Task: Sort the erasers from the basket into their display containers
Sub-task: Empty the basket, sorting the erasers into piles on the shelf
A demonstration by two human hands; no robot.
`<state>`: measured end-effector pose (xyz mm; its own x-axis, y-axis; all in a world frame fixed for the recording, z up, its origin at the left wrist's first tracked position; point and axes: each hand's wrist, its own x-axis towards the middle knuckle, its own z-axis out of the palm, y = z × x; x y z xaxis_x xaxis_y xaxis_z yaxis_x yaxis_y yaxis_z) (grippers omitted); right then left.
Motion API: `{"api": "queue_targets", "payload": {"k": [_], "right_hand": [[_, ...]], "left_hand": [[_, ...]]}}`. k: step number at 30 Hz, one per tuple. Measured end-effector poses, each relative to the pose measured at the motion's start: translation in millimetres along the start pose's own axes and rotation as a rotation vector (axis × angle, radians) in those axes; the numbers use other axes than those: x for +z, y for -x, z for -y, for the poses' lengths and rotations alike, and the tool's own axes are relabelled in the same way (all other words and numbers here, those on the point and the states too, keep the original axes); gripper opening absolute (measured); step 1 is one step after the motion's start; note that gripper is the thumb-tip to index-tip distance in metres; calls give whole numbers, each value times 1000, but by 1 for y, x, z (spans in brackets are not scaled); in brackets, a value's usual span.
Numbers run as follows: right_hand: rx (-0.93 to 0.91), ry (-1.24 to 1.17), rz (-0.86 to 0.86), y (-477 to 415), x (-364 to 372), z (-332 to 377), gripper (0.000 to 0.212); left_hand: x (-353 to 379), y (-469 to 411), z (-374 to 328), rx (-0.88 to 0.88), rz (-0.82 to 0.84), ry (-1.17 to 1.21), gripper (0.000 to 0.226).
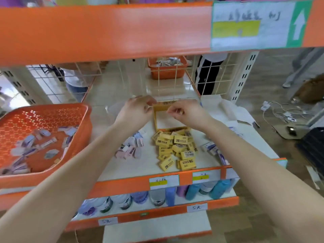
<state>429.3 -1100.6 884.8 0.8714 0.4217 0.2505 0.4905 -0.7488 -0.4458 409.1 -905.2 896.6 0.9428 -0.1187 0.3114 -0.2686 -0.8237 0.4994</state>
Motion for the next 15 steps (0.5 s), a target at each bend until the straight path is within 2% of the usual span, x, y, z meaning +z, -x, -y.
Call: {"api": "queue_targets", "payload": {"k": [7, 10, 15], "right_hand": [[-212, -111, 154, -50, 43, 78, 17], [-303, -91, 133, -67, 66, 113, 18], [-473, -159, 214, -80, 91, 162, 18]], "left_hand": [[-66, 40, 62, -154, -178, -71, 30], [-90, 63, 87, -222, -251, -123, 26], [-122, 96, 129, -390, -235, -225, 32]]}}
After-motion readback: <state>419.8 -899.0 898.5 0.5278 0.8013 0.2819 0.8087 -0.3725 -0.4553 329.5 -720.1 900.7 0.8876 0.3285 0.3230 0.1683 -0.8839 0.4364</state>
